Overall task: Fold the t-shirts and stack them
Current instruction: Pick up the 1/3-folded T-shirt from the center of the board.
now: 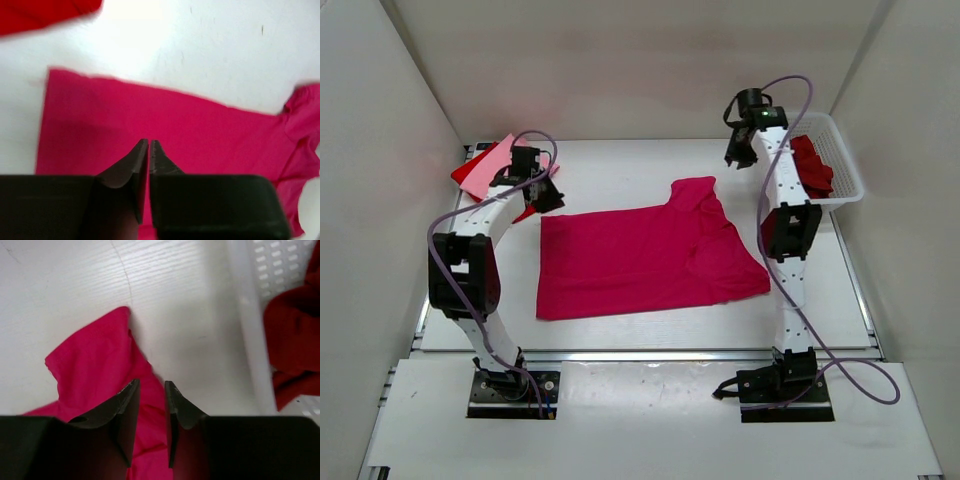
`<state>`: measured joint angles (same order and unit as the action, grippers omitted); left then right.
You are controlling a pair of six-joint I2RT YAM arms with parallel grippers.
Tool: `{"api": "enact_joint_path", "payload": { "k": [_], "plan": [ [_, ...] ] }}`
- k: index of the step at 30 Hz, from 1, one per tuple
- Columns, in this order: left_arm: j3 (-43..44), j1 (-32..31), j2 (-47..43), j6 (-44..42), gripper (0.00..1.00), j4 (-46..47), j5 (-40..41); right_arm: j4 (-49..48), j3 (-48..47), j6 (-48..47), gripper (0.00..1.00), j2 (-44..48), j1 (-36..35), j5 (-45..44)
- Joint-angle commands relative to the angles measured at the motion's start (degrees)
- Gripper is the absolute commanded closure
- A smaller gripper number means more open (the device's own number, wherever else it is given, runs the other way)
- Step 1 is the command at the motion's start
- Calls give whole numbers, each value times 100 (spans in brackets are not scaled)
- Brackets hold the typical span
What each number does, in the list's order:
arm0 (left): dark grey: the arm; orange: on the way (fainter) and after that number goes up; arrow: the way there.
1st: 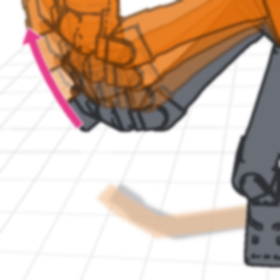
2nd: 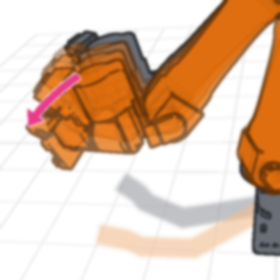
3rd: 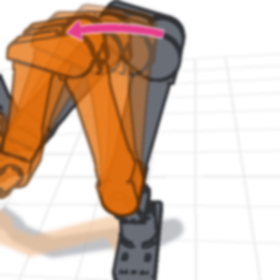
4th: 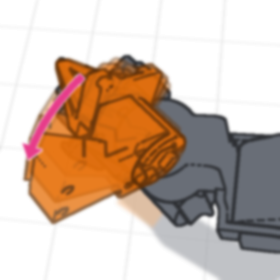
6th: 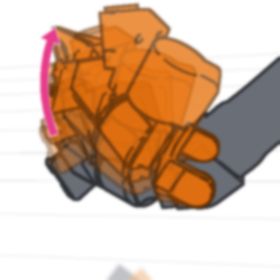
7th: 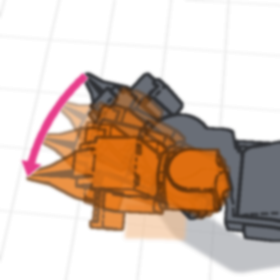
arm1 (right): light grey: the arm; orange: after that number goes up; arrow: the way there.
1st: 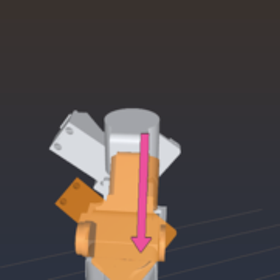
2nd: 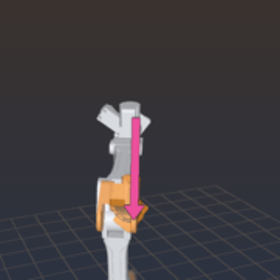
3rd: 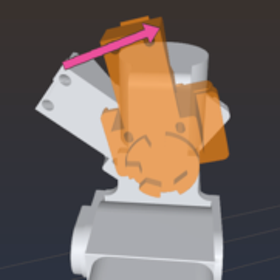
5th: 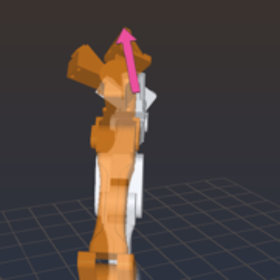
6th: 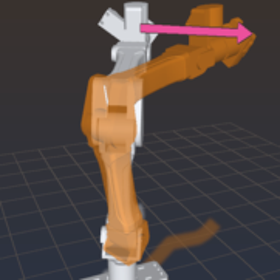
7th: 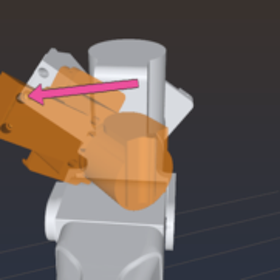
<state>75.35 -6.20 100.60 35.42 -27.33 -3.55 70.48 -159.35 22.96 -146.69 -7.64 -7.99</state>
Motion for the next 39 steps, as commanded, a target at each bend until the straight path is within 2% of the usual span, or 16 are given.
{"api": "enact_joint_path", "payload": {
  "k": [1,3,5,8,13,17,19,23,24,27,29,35,39],
  "plan": [
    [577,302,205,-280,79,-193,486,-119,577,-300,77,974,525,735],
    [883,373,389,-360,74,-289,792,-621,1086,-450,80,1194,658,1927],
    [1129,348,592,-492,69,-421,1031,-598,977,-494,100,933,650,2160],
    [1333,338,917,-624,64,-519,1164,-482,387,-494,99,300,562,2144],
    [1648,347,1487,-834,68,-895,1313,-597,290,-450,100,211,412,2248],
    [1948,373,1954,-923,62,-1160,1392,-641,299,-468,99,141,334,2275],
    [1800,513,1946,-722,60,-1064,1200,-580,299,-477,90,62,325,2101],
    [1719,593,2060,-650,50,-1019,1058,-588,212,-380,63,-157,281,1750],
    [1737,585,2069,-659,48,-959,1050,-605,176,-354,61,-227,246,1713],
    [1693,506,2113,-650,45,-879,979,-718,-150,-231,61,-614,263,1643],
    [1755,479,2174,-615,51,-923,935,-763,-237,-117,60,-808,280,1660],
    [1764,479,2280,-598,62,-906,935,-1018,-219,50,57,-1142,351,1862],
    [1772,488,2324,-589,64,-897,839,-1361,-228,252,54,-1248,412,2179]
  ]
}}
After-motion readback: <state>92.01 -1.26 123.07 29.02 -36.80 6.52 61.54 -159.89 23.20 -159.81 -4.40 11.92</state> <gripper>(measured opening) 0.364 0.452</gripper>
